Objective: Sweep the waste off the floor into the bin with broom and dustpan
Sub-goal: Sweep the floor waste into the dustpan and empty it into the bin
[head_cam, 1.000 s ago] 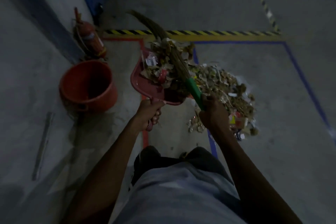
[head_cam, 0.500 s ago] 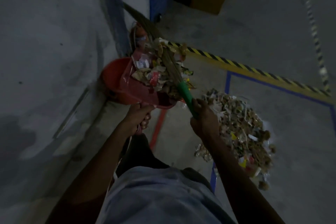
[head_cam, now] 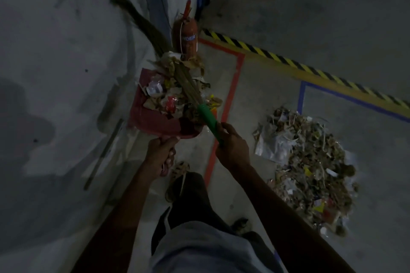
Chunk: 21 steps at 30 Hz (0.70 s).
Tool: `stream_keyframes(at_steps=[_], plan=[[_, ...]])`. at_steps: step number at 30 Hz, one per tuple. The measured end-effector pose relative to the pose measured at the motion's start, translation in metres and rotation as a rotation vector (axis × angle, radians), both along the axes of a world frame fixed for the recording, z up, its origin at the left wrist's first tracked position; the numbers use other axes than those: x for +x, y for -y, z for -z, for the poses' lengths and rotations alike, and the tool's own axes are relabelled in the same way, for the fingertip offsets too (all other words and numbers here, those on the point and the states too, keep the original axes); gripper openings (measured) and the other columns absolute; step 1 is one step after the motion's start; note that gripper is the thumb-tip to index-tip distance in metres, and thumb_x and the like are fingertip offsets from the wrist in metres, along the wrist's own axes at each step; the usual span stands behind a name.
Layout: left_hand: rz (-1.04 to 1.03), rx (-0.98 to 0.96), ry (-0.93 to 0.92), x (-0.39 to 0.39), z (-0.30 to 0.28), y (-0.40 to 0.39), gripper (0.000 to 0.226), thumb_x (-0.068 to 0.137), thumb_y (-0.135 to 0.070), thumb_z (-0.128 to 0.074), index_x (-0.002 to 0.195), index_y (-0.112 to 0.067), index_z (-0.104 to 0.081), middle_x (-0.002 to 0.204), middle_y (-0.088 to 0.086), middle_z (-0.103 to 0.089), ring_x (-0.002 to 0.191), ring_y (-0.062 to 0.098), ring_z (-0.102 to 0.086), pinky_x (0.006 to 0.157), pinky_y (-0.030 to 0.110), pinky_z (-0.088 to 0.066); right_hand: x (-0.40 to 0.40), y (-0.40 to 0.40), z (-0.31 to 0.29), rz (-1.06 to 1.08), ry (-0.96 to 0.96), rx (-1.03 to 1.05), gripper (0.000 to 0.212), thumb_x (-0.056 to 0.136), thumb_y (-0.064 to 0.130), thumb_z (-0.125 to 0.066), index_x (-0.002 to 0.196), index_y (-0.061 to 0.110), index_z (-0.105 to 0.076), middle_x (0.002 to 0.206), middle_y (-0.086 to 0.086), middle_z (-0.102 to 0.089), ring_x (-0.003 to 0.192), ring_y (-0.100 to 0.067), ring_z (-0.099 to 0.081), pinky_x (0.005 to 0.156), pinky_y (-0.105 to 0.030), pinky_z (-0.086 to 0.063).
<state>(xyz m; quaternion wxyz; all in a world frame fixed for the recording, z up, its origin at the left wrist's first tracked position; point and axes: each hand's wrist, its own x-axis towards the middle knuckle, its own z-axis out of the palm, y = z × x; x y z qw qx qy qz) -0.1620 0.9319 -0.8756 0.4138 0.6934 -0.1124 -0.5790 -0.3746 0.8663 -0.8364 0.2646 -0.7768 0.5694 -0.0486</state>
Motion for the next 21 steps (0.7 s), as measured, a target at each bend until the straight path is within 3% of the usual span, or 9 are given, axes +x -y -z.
stream_keyframes(at_steps=[4,10,14,18,21], plan=[[0.04,0.062,-0.037,0.041,0.025,0.045,0.022,0.095,-0.024,-0.069,0.08,-0.015,-0.056,0.052,0.001,-0.042,0.035,0.011,-0.034,0.039,0.019,-0.028,0.042,0.036,0.021,0.053,-0.035,0.072,0.077,0.075,0.007,-0.058,0.149,0.022,-0.042,0.15,0.004,-0.043,0.091,-0.033,-0.066,0.066,-0.037,-0.057],[0.068,0.2,-0.106,0.091,0.075,0.105,0.011,0.097,-0.018,-0.066,0.096,-0.01,-0.059,0.045,-0.004,-0.042,0.032,0.009,-0.032,0.037,0.017,-0.027,0.098,0.089,0.051,0.138,-0.087,0.211,0.074,0.078,0.006,-0.057,0.149,0.023,-0.042,0.146,0.003,-0.045,0.097,-0.026,-0.063,0.064,-0.03,-0.05],[0.069,0.289,-0.134,0.111,0.106,0.137,0.018,0.097,-0.017,-0.065,0.084,-0.012,-0.055,0.042,-0.005,-0.04,0.031,0.007,-0.031,0.035,0.015,-0.025,0.123,0.11,0.072,0.171,-0.107,0.295,0.073,0.08,0.008,-0.059,0.149,0.024,-0.041,0.142,0.005,-0.046,0.096,-0.022,-0.061,0.053,-0.018,-0.033],[0.048,0.343,-0.183,0.129,0.131,0.161,0.024,0.098,-0.017,-0.064,0.077,-0.015,-0.053,0.041,-0.007,-0.041,0.03,0.006,-0.032,0.035,0.016,-0.028,0.137,0.122,0.084,0.195,-0.143,0.335,0.069,0.081,0.01,-0.059,0.146,0.027,-0.043,0.138,0.005,-0.048,0.095,-0.022,-0.061,0.059,-0.026,-0.045],[0.069,0.395,-0.209,0.139,0.141,0.178,0.025,0.1,-0.015,-0.06,0.076,-0.014,-0.053,0.038,-0.007,-0.04,0.028,0.005,-0.031,0.034,0.014,-0.026,0.141,0.123,0.09,0.208,-0.154,0.343,0.069,0.081,0.009,-0.058,0.145,0.028,-0.044,0.135,0.005,-0.051,0.09,-0.018,-0.059,0.055,-0.021,-0.037]])
